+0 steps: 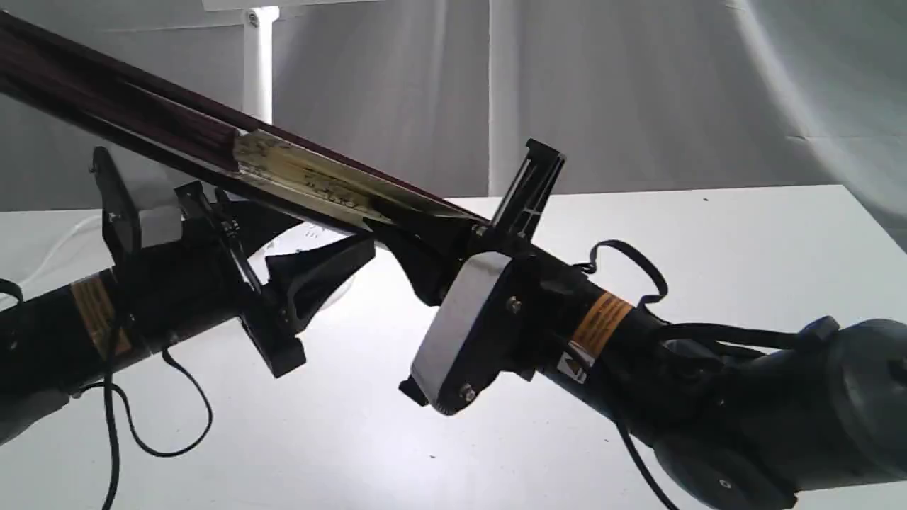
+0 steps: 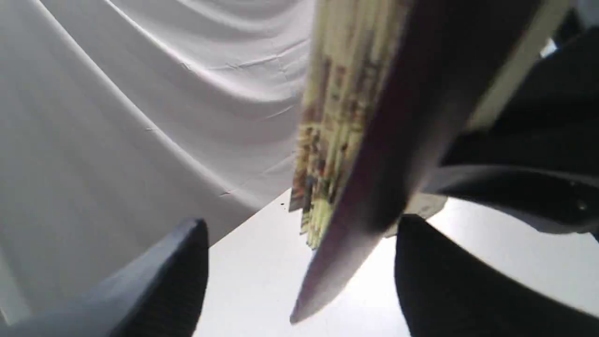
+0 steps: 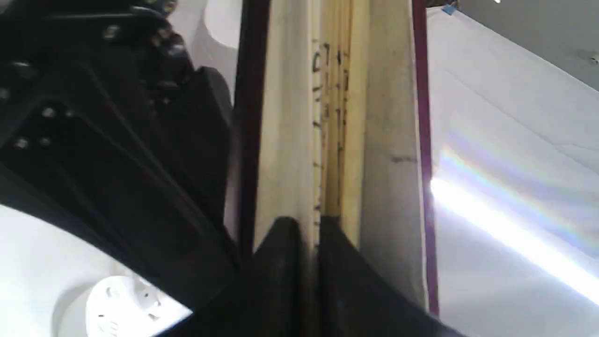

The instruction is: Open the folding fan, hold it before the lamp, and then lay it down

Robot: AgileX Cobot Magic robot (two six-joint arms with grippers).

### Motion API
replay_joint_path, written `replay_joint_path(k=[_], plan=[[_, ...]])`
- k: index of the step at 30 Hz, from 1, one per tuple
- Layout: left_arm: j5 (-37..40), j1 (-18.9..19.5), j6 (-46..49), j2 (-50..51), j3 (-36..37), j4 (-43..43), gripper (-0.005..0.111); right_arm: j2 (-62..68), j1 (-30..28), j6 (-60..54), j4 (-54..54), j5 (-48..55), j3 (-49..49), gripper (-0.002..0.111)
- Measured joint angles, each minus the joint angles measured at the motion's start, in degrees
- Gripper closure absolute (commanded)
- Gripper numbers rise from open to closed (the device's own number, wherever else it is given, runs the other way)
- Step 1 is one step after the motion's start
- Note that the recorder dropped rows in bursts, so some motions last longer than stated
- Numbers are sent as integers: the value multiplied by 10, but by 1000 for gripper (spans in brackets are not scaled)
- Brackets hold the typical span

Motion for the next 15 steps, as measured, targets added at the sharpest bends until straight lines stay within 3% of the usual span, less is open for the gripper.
replay_joint_path(k=[12,15], plan=[[-1,0,0,0,-3,23,48,0,0,10,-8,9,0,108],[-1,0,0,0,-3,23,57,0,0,10,-8,18,0,108]])
